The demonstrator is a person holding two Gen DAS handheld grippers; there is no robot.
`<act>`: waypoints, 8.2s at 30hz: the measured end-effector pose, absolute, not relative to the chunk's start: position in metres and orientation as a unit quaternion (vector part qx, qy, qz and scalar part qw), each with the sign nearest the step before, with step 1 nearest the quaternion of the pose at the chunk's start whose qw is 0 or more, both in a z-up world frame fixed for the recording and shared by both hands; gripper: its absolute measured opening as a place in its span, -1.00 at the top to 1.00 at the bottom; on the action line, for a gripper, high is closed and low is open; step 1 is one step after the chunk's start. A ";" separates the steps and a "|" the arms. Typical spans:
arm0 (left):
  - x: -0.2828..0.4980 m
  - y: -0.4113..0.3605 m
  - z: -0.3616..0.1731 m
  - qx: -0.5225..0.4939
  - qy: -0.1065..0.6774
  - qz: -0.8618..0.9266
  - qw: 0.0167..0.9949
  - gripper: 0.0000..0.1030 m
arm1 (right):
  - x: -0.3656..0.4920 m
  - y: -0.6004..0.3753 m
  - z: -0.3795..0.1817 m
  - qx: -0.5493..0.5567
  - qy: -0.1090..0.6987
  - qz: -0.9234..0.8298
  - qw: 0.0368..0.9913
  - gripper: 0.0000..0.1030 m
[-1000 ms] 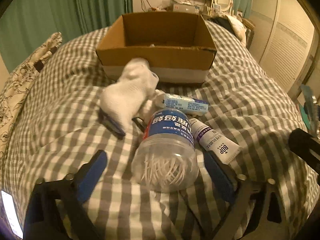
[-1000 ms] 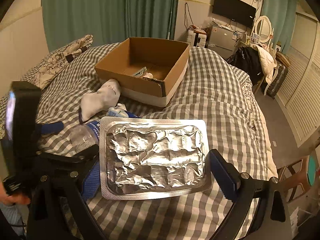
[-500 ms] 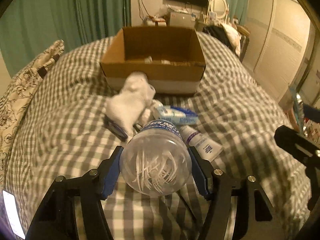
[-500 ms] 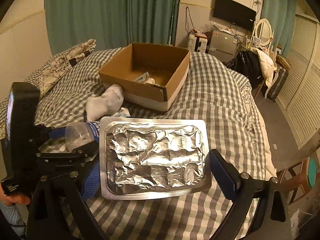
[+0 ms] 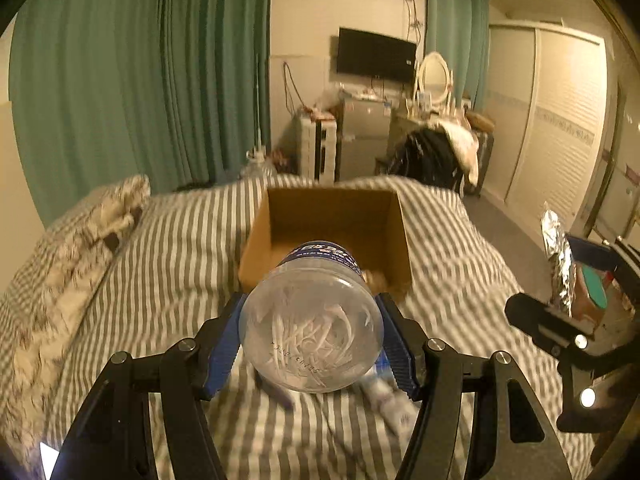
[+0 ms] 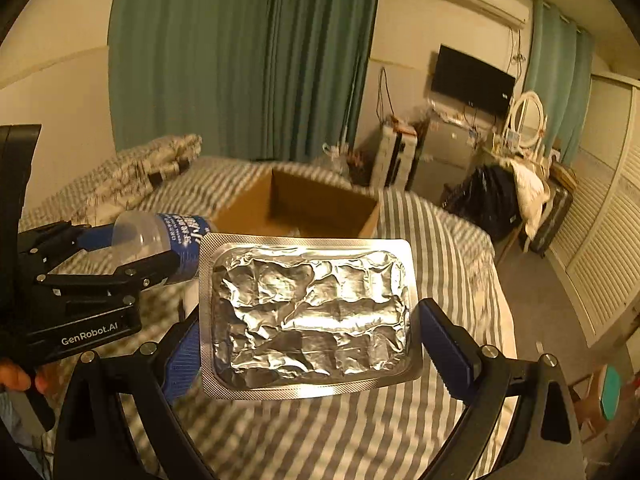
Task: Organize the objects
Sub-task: 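Carry the bottle and foil tray over the box and release both, then grasp the white sock with the left gripper and lift it, then grasp the tissue pack with the right gripper while the left holds the sock, then carry the sock and tissue pack over the box and open both grippers, then grasp the white BOP toothpaste tube with the right gripper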
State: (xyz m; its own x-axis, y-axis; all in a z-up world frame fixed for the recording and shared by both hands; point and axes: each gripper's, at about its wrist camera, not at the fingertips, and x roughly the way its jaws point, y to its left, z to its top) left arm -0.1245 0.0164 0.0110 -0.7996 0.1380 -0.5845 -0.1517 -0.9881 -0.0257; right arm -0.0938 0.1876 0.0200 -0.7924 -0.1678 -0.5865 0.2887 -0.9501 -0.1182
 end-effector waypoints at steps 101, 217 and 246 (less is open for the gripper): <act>-0.150 -0.011 -0.109 -0.422 0.013 0.907 0.016 0.33 | -0.154 0.159 -0.130 0.440 0.086 -0.888 0.101 -0.89; -0.223 0.008 0.033 -0.288 0.020 0.956 0.042 -1.00 | -0.221 0.184 0.069 0.250 0.033 -0.960 0.126 -0.45; -0.148 -0.038 -0.097 -0.377 0.005 0.925 -0.051 -1.00 | -0.173 0.126 -0.128 0.451 0.109 -0.877 0.123 -0.64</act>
